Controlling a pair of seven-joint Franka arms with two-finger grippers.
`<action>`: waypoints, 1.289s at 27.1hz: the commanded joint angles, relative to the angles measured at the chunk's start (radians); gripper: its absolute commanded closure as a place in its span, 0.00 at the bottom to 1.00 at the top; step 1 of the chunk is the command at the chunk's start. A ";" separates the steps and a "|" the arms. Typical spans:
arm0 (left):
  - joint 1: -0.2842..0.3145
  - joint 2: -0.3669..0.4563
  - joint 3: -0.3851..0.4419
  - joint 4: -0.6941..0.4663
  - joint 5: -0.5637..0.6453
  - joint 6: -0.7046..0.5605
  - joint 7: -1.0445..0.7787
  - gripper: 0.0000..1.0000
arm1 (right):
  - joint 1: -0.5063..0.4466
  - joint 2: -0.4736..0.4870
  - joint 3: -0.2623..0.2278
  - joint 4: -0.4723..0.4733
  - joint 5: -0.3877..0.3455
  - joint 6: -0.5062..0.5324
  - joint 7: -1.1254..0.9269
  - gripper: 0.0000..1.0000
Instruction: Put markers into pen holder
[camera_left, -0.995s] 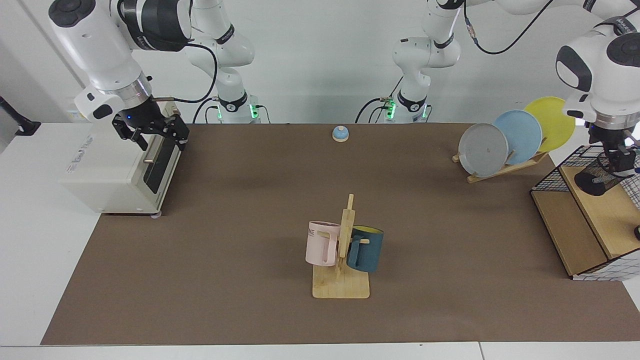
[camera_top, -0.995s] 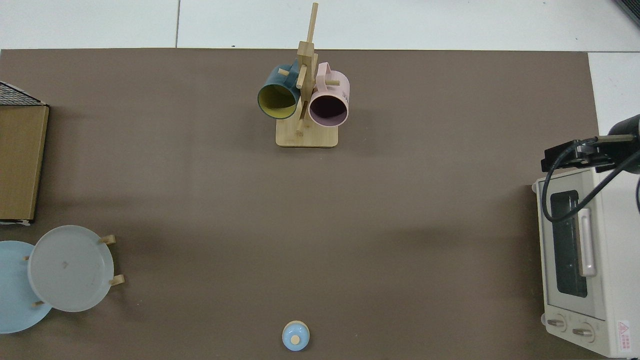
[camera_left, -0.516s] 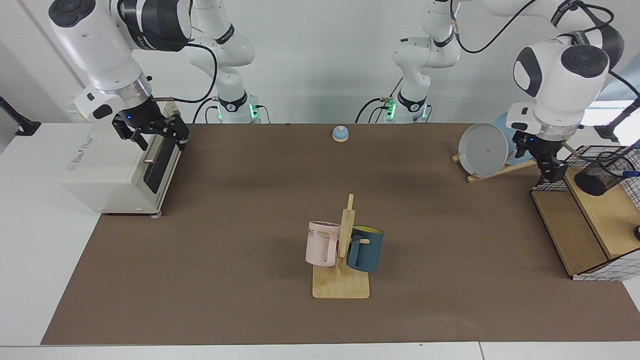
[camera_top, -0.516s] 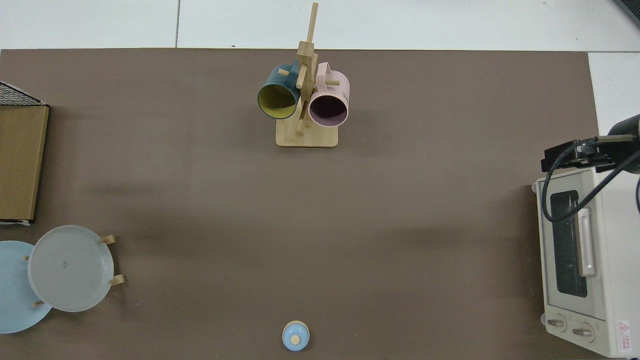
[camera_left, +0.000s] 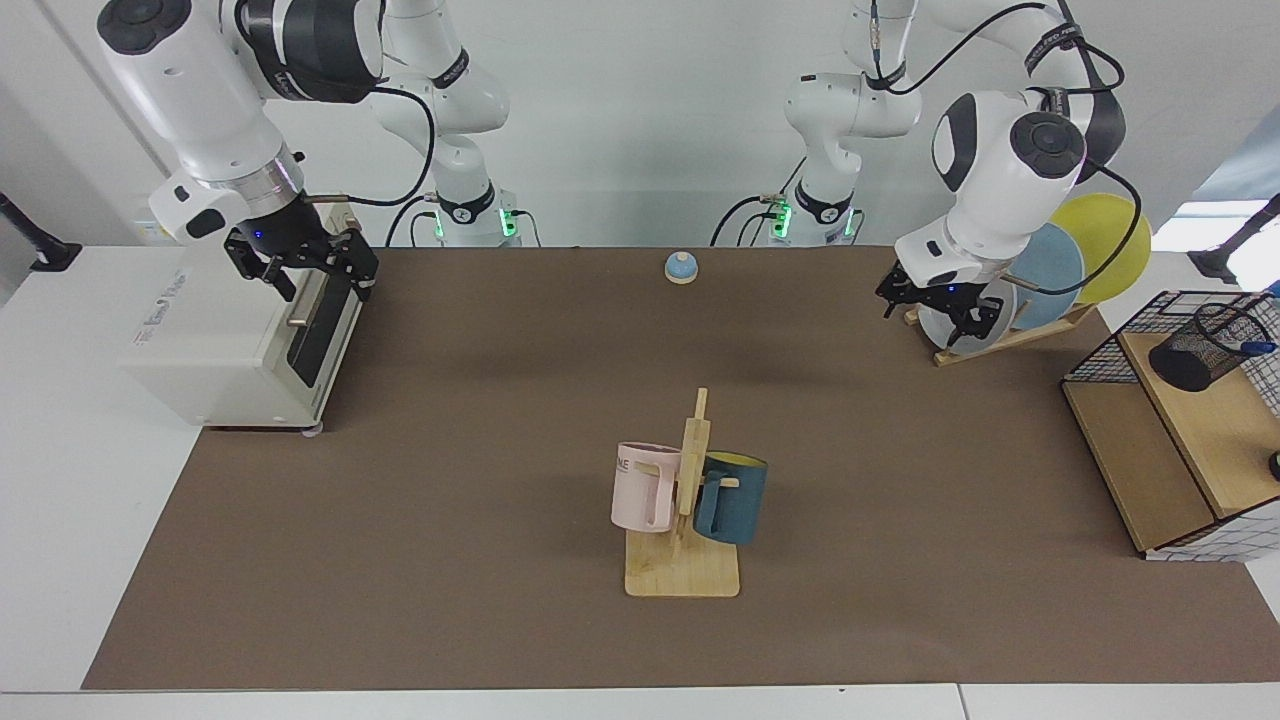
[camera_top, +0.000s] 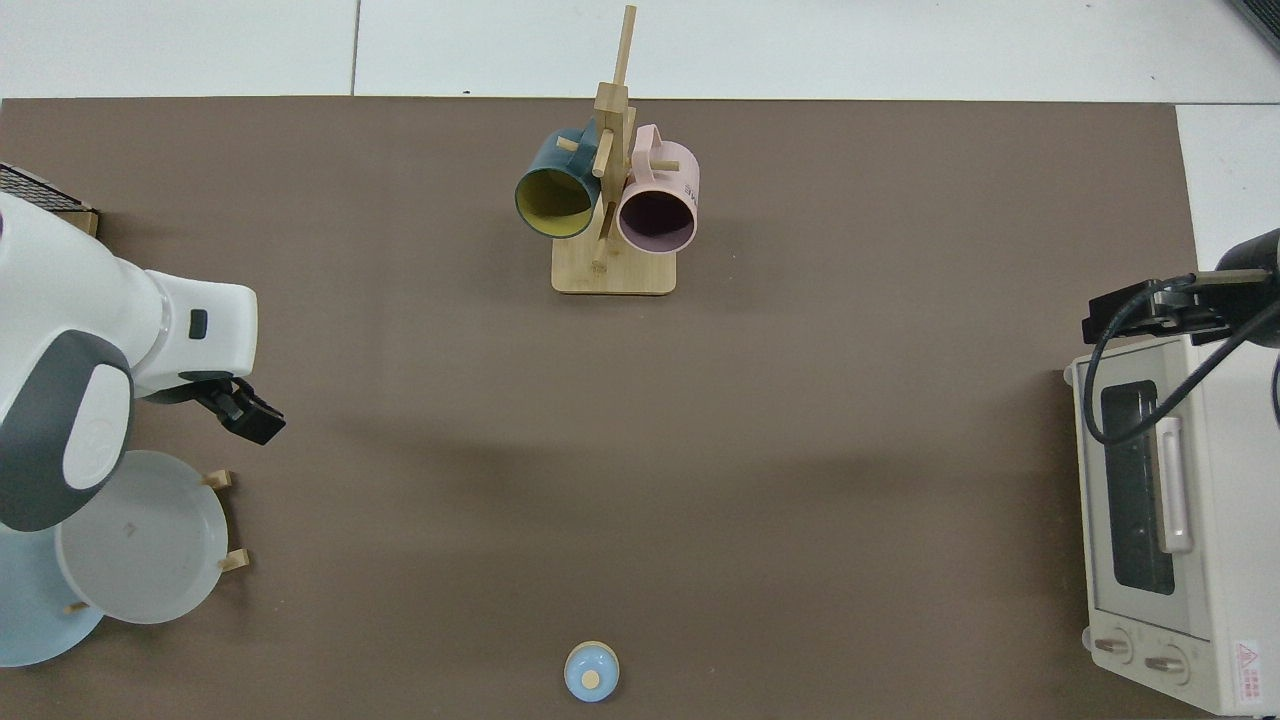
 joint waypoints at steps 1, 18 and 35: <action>0.011 -0.027 0.020 -0.016 -0.070 -0.013 -0.308 0.00 | -0.006 -0.009 0.006 -0.018 -0.013 0.025 0.001 0.00; 0.047 0.000 0.034 0.178 0.044 -0.060 -0.407 0.00 | -0.005 -0.011 0.006 -0.016 -0.013 0.023 -0.029 0.00; 0.053 -0.165 0.020 0.180 -0.014 -0.225 -0.521 0.00 | -0.005 -0.011 0.006 -0.016 -0.015 0.025 -0.027 0.00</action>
